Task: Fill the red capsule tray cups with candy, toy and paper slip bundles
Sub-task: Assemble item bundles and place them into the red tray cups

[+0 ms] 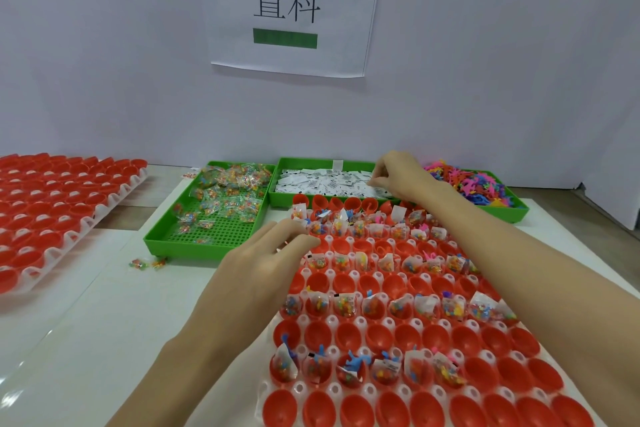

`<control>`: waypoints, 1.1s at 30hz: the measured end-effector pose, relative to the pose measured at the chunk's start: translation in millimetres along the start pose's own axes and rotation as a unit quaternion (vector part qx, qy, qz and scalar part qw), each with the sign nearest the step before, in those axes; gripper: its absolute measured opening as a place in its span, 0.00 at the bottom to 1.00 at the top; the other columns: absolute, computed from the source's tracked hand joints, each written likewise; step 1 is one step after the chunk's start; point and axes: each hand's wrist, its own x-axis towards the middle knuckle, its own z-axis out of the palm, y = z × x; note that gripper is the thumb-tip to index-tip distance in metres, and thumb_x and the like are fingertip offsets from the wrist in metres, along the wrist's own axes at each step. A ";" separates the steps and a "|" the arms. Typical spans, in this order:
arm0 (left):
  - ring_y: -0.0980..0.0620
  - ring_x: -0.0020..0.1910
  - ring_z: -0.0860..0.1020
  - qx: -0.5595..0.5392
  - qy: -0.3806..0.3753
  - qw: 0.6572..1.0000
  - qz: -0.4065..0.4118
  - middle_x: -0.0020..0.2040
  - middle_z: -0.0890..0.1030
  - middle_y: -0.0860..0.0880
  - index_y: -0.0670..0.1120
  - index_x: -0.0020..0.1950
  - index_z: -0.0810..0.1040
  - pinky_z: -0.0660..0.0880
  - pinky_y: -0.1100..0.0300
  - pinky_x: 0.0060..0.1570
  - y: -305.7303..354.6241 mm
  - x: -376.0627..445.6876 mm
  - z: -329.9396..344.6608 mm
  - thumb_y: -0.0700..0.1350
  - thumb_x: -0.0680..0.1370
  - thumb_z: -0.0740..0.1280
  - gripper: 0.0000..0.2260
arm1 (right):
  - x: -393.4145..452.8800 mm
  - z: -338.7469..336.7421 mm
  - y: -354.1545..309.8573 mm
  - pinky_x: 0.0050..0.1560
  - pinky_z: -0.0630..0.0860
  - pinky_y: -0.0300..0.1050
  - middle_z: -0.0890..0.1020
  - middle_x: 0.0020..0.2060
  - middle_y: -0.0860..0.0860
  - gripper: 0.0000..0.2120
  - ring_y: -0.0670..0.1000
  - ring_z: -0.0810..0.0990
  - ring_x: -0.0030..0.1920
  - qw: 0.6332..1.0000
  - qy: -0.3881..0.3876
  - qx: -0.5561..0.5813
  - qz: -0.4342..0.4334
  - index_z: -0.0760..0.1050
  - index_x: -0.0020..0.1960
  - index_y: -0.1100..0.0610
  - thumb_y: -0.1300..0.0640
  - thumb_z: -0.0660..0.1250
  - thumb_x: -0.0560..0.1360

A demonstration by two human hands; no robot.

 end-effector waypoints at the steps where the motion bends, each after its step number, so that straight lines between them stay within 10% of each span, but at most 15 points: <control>1: 0.50 0.48 0.80 0.002 0.000 1.000 -0.001 0.53 0.80 0.50 0.43 0.58 0.82 0.80 0.51 0.37 -0.2 -0.2 0.3 0.30 0.72 0.77 0.17 | -0.6 0.4 0.5 0.47 0.78 0.47 0.86 0.43 0.57 0.14 0.57 0.84 0.43 1.000 0.005 0.006 0.004 0.84 0.48 0.66 0.54 0.71 0.79; 6: 0.50 0.47 0.80 -0.006 0.013 1.000 -0.004 0.52 0.80 0.50 0.43 0.56 0.83 0.80 0.51 0.37 -1.2 -0.3 2.2 0.31 0.73 0.76 0.15 | -4.4 2.9 5.1 0.36 0.69 0.38 0.81 0.37 0.50 0.10 0.45 0.76 0.34 0.997 0.039 0.064 0.019 0.83 0.50 0.61 0.54 0.70 0.80; 15: 0.60 0.41 0.78 -0.076 0.072 0.992 -0.072 0.49 0.80 0.55 0.45 0.53 0.84 0.74 0.68 0.44 1.1 2.0 5.1 0.43 0.80 0.68 0.06 | -21.7 -1.4 6.1 0.50 0.80 0.50 0.85 0.43 0.55 0.08 0.51 0.81 0.42 0.993 0.068 0.096 0.001 0.84 0.54 0.62 0.59 0.69 0.80; 33: 0.60 0.42 0.81 -0.107 0.086 0.985 -0.104 0.47 0.81 0.56 0.45 0.52 0.85 0.79 0.64 0.45 1.0 3.0 1.5 0.37 0.77 0.73 0.06 | -26.1 -0.8 6.6 0.54 0.73 0.41 0.83 0.59 0.58 0.12 0.55 0.81 0.56 0.992 0.072 0.099 0.031 0.80 0.63 0.62 0.63 0.68 0.81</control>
